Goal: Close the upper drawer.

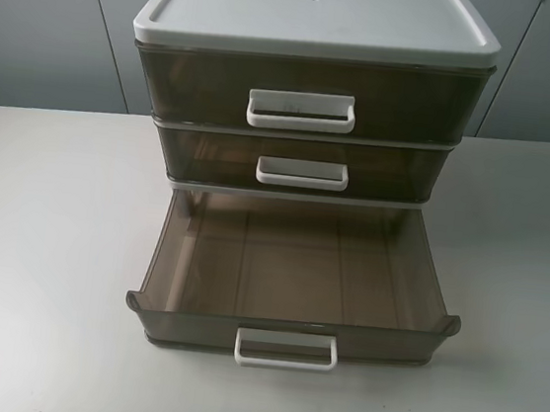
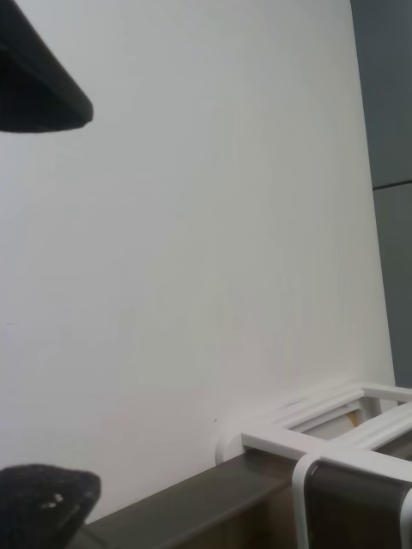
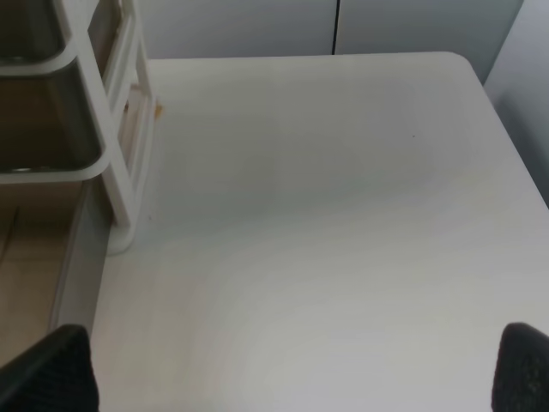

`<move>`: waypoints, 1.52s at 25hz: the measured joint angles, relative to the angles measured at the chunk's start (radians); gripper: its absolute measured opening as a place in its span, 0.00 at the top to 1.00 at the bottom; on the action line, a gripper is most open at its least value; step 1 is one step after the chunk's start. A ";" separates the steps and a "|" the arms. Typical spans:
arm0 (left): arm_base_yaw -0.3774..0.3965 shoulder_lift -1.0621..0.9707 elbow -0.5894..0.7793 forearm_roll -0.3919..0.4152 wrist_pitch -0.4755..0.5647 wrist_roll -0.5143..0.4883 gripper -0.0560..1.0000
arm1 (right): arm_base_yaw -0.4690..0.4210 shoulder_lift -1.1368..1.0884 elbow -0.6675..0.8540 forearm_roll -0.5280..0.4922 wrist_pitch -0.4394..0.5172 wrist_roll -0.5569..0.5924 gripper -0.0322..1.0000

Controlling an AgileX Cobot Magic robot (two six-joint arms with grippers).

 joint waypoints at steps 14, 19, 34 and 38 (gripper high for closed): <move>0.000 0.000 0.000 0.000 0.000 -0.002 0.25 | 0.065 -0.002 0.000 0.000 0.000 0.000 0.29; 0.000 0.000 0.000 0.000 0.000 -0.002 0.25 | 0.065 -0.002 0.000 0.000 0.000 0.000 0.29; 0.000 0.000 0.000 0.000 0.000 -0.002 0.25 | 0.065 -0.002 0.000 0.000 0.000 0.000 0.29; 0.000 0.000 0.000 0.000 0.000 -0.002 0.25 | 0.065 -0.002 0.000 0.000 0.000 0.000 0.29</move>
